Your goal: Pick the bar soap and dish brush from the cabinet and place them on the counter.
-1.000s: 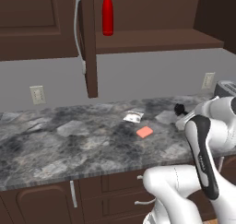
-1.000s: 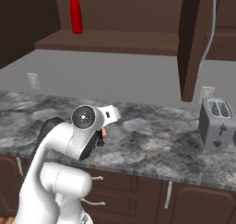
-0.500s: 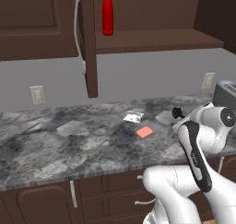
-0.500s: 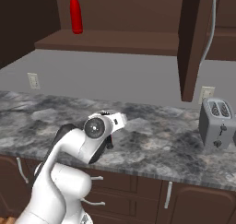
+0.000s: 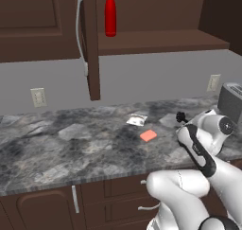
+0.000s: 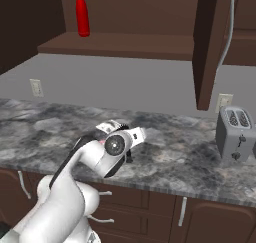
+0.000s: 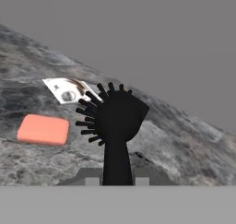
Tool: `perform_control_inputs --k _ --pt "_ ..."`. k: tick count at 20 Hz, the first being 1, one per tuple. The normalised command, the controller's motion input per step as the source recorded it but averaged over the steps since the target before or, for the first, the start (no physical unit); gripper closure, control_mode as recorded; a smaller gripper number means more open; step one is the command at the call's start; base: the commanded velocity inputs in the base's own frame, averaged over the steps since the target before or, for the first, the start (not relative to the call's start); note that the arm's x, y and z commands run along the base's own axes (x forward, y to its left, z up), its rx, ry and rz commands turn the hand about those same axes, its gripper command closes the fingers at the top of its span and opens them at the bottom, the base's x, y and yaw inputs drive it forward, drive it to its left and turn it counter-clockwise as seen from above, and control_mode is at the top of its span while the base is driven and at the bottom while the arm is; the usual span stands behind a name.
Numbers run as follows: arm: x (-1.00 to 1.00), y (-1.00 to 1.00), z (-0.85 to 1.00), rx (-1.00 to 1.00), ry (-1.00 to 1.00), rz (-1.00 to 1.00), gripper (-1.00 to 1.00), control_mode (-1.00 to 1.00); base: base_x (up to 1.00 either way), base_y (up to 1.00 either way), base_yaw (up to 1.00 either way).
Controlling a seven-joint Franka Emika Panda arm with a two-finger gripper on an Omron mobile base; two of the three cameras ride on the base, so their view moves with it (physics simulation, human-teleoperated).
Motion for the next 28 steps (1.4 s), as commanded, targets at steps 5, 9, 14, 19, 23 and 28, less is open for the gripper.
perform_control_inputs --k 5,9,14,19,23,28 --pt "0.34 -0.21 -0.21 0.02 0.04 0.00 1.00 -1.00 0.00 0.00 0.00" --pt "0.26 -0.10 -0.19 0.06 0.16 0.03 1.00 -1.00 0.00 0.00 0.00" --pt "0.30 -0.07 -0.19 0.09 0.14 0.03 1.00 -1.00 0.00 0.00 0.00" --pt "0.30 -0.10 -0.28 0.06 0.09 0.03 1.00 -1.00 0.00 0.00 0.00" --pt "0.22 -0.02 -0.48 0.01 0.03 0.02 1.00 -1.00 0.00 0.00 0.00" --pt "0.18 0.00 -0.52 0.00 0.00 0.02 1.00 -1.00 0.00 0.00 0.00"
